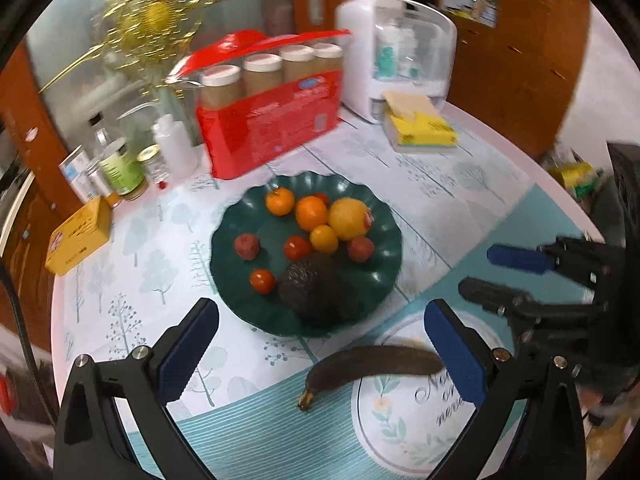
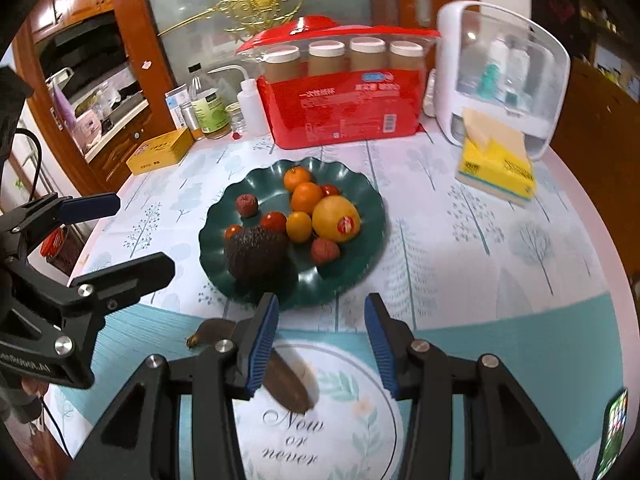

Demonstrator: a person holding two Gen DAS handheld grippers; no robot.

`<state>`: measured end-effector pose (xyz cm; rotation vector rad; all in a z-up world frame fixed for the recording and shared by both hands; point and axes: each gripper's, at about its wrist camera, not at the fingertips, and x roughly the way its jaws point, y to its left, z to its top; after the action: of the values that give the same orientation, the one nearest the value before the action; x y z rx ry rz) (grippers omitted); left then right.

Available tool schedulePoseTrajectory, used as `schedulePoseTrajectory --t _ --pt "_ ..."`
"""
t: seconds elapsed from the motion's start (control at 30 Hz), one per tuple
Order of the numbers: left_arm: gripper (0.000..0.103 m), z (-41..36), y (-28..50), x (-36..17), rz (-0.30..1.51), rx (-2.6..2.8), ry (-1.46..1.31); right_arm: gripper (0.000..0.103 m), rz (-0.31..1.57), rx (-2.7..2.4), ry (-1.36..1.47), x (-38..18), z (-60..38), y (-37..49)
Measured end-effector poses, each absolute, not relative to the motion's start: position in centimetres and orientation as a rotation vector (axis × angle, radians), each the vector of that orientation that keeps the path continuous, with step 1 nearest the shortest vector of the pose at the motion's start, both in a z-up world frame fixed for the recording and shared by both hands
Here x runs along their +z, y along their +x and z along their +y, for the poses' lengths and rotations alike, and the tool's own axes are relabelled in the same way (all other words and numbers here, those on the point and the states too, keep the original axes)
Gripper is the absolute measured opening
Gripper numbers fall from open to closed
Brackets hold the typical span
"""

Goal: Organize fruits
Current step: 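Move the left tool back toward the brown banana on the placemat, then close the left tool around the banana's stem end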

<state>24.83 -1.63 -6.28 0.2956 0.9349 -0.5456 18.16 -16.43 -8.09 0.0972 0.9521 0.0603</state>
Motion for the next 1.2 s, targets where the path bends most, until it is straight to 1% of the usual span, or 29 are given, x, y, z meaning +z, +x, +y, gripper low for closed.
schedulePoseTrajectory --t 0.37,0.6,0.67,0.8,0.87,1.2 --pt "0.101 -2.4 22.6 -12.5 0.967 -0.784 0.549 0.045 1.038 0.03 0.17 -11.7 -16.4 15.3" --pt "0.089 -3.4 23.0 -16.8 1.03 -0.847 0.622 0.045 1.084 0.021 0.204 -14.0 -16.0 15.3" --pt "0.081 -3.5 23.3 -17.6 1.049 -0.857 0.617 0.045 1.09 0.02 0.209 -14.3 -16.0 15.4" --pt "0.073 -3.6 24.3 -18.9 1.087 -0.875 0.596 0.045 1.096 0.02 0.208 -14.8 -15.9 15.7" --pt "0.064 -3.6 24.7 -19.5 1.107 -0.882 0.585 0.045 1.1 0.019 0.207 -15.0 -16.0 15.9" --pt "0.064 -4.2 25.5 -20.8 1.109 -0.885 0.576 0.045 1.129 0.02 0.219 -16.4 -16.2 17.0"
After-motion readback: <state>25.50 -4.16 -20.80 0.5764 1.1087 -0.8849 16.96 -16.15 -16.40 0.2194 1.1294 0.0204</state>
